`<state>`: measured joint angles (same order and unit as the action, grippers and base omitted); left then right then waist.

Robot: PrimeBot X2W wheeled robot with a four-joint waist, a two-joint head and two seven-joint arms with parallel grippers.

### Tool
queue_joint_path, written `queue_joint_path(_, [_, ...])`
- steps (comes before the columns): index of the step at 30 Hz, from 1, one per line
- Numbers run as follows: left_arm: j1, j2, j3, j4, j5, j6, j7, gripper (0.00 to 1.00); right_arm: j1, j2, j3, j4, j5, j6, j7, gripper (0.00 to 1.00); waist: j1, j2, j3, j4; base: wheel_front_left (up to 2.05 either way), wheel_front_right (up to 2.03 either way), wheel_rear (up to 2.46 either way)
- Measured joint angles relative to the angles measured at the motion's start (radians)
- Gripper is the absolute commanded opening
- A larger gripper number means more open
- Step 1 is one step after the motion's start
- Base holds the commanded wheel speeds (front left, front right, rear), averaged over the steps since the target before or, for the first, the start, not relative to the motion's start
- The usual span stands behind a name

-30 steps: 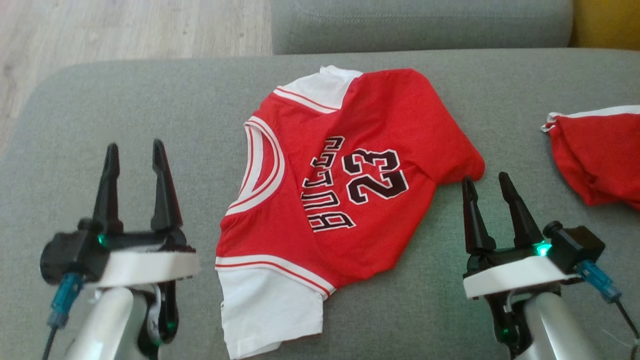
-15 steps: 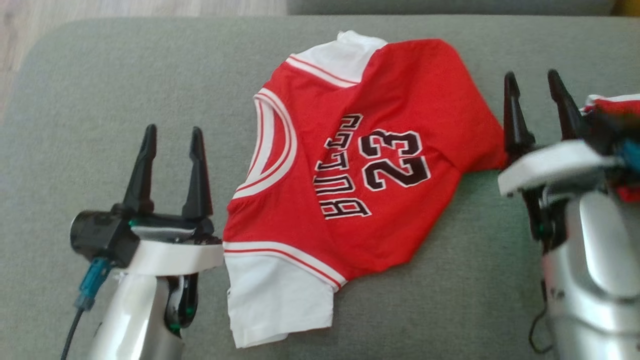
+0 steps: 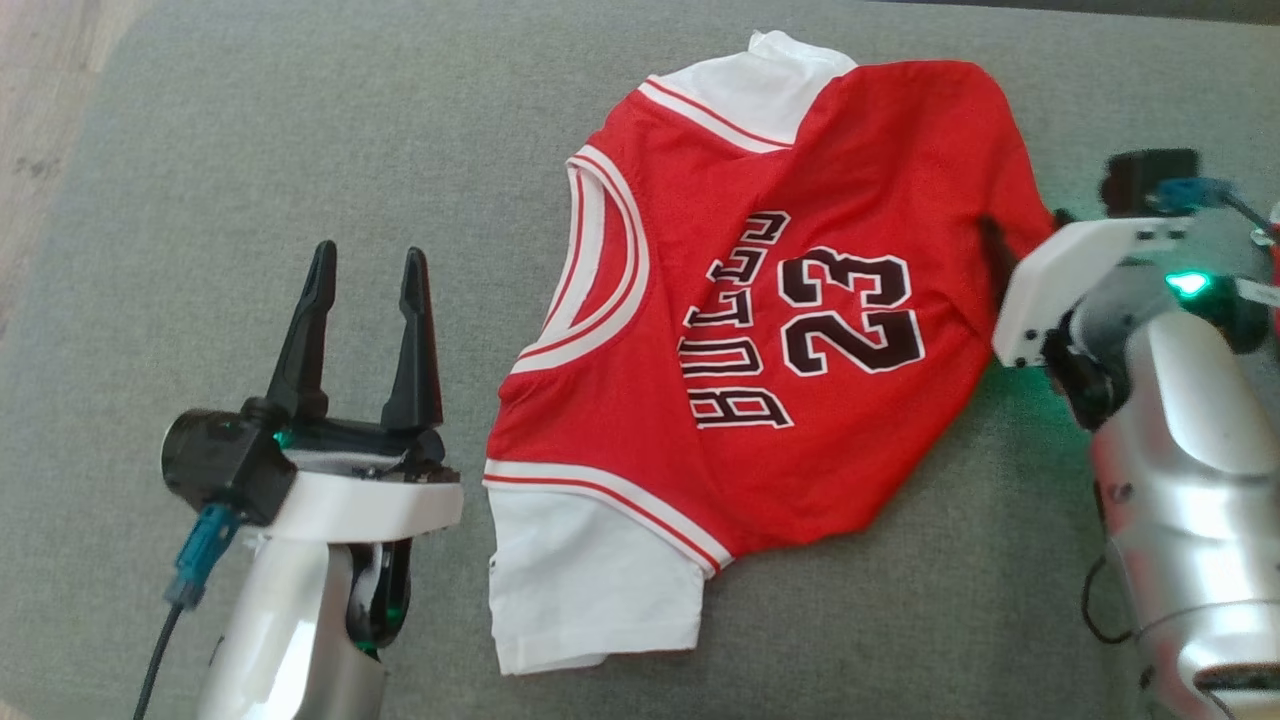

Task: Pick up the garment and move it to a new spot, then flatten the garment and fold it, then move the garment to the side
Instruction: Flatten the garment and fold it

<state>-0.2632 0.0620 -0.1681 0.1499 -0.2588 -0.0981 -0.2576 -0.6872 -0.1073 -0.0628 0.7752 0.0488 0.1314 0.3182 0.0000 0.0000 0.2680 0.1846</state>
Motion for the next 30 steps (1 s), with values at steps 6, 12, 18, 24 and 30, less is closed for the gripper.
queue_joint_path(6, [-0.007, -0.011, 0.004, 0.01, 0.01, -0.009, 0.0, 1.0, -0.052, -0.054, 0.121, 0.073, 0.025, 0.0, -0.049, 0.0, 0.0001, 0.0, 0.004, 0.006, 0.0, 0.0, 0.0])
queue_joint_path(12, [-0.006, -0.014, 0.011, 0.02, 0.017, -0.018, 0.0, 1.0, -0.067, -0.079, 0.193, 0.084, 0.041, 0.0, -0.174, 0.0, 0.0, 0.0, -0.024, -0.016, 0.0, 0.0, 0.0])
queue_joint_path(18, [0.019, -0.015, 0.029, 0.019, 0.024, -0.026, 0.0, 1.0, -0.037, -0.102, 0.258, 0.017, 0.047, 0.0, -0.293, 0.0, -0.0001, 0.0, -0.08, -0.052, 0.0, 0.0, 0.0])
queue_joint_path(24, [0.061, -0.016, 0.038, 0.008, 0.032, -0.026, 0.0, 1.0, 0.042, -0.121, 0.267, -0.129, 0.045, 0.0, -0.346, 0.0, -0.0002, 0.0, -0.129, -0.085, 0.0, 0.0, 0.0])
queue_joint_path(30, [0.094, -0.016, 0.047, -0.008, 0.032, -0.026, 0.0, 1.0, 0.176, -0.138, 0.192, -0.468, -0.057, 0.0, -0.321, 0.0, -0.0003, 0.0, -0.178, -0.096, 0.0, 0.0, 0.0])
